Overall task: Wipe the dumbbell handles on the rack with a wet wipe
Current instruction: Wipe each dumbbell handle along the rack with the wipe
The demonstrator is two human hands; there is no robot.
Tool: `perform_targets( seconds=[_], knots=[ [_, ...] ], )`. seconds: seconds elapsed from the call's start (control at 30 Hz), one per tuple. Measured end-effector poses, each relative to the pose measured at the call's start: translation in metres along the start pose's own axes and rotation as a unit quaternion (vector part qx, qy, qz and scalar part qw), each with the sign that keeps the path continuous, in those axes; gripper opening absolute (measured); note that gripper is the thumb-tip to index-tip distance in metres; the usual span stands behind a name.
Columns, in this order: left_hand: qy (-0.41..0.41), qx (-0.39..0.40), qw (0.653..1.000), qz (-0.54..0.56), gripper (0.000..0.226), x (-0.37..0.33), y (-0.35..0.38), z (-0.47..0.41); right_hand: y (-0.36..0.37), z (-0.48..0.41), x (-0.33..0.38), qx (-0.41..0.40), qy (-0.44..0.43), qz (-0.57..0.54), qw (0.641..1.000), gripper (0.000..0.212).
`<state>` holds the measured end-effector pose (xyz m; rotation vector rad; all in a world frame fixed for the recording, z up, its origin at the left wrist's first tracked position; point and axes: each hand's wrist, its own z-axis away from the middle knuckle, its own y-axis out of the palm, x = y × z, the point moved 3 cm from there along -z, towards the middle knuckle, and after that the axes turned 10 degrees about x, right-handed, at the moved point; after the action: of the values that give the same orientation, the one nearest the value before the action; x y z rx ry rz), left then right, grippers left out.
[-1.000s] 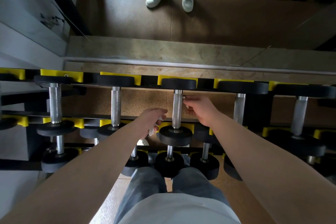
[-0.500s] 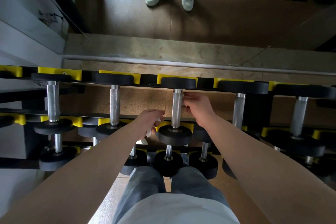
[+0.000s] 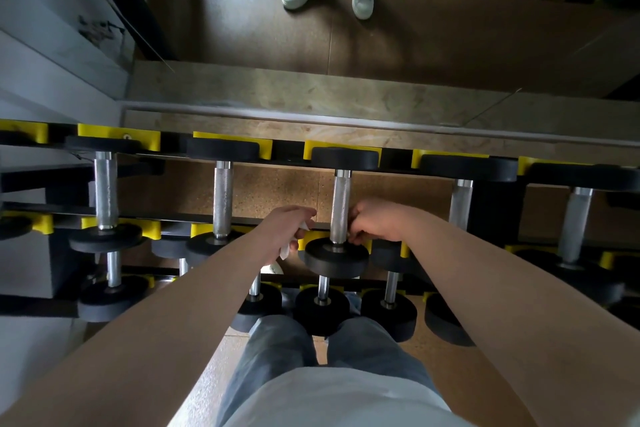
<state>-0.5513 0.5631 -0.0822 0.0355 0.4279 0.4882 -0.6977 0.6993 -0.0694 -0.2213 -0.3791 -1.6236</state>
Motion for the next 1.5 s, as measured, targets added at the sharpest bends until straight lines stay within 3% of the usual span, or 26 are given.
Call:
perform_targets(
  seconds=[0.07, 0.17, 0.23, 0.33, 0.4, 0.47, 0.5, 0.57, 0.63, 0.73, 0.8, 0.87, 1.0, 1.07, 1.13, 1.2, 1.33, 1.5],
  knots=[
    [-0.005, -0.001, 1.000, 0.007, 0.022, 0.000, 0.000, -0.001, -0.004, -0.002, 0.004, -0.051, -0.060, -0.137, 0.987, 0.026],
    [-0.002, -0.007, 1.000, 0.008, 0.020, 0.001, -0.003, 0.000, -0.012, 0.002, 0.012, -0.105, -0.189, -0.344, 0.914, 0.031],
    [0.003, -0.004, 1.000, 0.012, 0.021, 0.002, -0.004, 0.001, -0.009, 0.003, 0.008, -0.117, -0.186, -0.295, 0.930, 0.030],
    [-0.008, -0.012, 1.000, -0.001, 0.020, 0.002, -0.003, 0.000, 0.008, 0.009, -0.009, -0.107, -0.070, 0.001, 0.992, 0.019],
    [-0.018, -0.022, 1.000, -0.009, 0.019, 0.001, -0.001, 0.001, 0.018, 0.014, -0.011, -0.079, -0.036, 0.153, 0.984, 0.019],
    [-0.010, -0.009, 1.000, -0.001, 0.019, 0.000, 0.002, 0.006, 0.020, 0.018, -0.009, -0.081, -0.041, 0.189, 0.978, 0.018],
    [0.001, -0.002, 1.000, 0.002, 0.019, -0.001, 0.004, 0.009, 0.019, 0.017, -0.008, -0.095, -0.049, 0.169, 0.980, 0.015],
    [0.024, 0.008, 1.000, -0.004, 0.018, -0.003, 0.008, 0.015, 0.012, 0.016, -0.010, -0.146, -0.077, 0.014, 0.986, 0.015],
    [0.034, 0.011, 0.999, -0.015, 0.018, -0.006, 0.011, 0.016, 0.004, 0.018, -0.006, -0.199, -0.122, -0.178, 0.956, 0.020],
    [0.035, 0.005, 0.998, -0.044, 0.020, -0.009, 0.012, 0.019, -0.007, 0.023, 0.012, -0.241, -0.175, -0.289, 0.910, 0.016],
    [0.035, 0.003, 0.998, -0.045, 0.021, -0.009, 0.012, 0.021, -0.008, 0.025, 0.019, -0.254, -0.168, -0.264, 0.915, 0.017],
    [0.038, 0.000, 0.999, -0.030, 0.020, -0.008, 0.012, 0.022, -0.001, 0.028, 0.013, -0.259, -0.126, -0.172, 0.942, 0.013],
    [0.042, -0.004, 0.999, -0.017, 0.017, -0.005, 0.016, 0.027, 0.029, 0.034, -0.011, -0.156, -0.053, 0.022, 0.986, 0.013],
    [0.041, -0.009, 0.999, -0.021, 0.015, -0.005, 0.018, 0.027, 0.029, 0.036, -0.018, -0.177, -0.063, -0.050, 0.981, 0.012],
    [0.047, -0.005, 0.999, -0.018, 0.015, -0.006, 0.021, 0.027, 0.020, 0.037, -0.015, -0.222, -0.105, -0.199, 0.949, 0.014],
    [0.079, -0.005, 0.996, -0.033, 0.014, -0.009, 0.025, 0.028, 0.015, 0.038, -0.006, -0.229, -0.156, -0.264, 0.924, 0.015],
    [0.158, -0.033, 0.984, -0.077, 0.019, -0.026, 0.032, 0.032, 0.025, 0.044, 0.014, -0.188, -0.214, -0.263, 0.922, 0.015],
    [0.175, -0.061, 0.982, -0.043, 0.030, -0.034, 0.029, 0.029, 0.027, 0.044, 0.017, -0.184, -0.221, -0.225, 0.931, 0.017]
  ],
)
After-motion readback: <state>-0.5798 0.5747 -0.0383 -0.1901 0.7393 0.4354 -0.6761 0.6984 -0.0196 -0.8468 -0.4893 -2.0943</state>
